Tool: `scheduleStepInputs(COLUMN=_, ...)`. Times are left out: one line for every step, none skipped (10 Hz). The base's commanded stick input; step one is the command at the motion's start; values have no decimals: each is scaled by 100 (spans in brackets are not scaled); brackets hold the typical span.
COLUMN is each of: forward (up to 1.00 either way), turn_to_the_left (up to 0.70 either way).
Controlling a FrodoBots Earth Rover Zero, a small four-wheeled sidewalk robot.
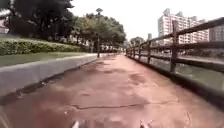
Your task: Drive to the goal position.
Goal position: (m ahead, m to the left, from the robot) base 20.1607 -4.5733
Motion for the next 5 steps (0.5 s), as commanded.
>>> scheduleStepInputs(forward=70, turn_to_the_left=0)
scheduleStepInputs(forward=70, turn_to_the_left=0)
scheduleStepInputs(forward=70, turn_to_the_left=0)
scheduleStepInputs(forward=70, turn_to_the_left=0)
scheduleStepInputs(forward=70, turn_to_the_left=0)
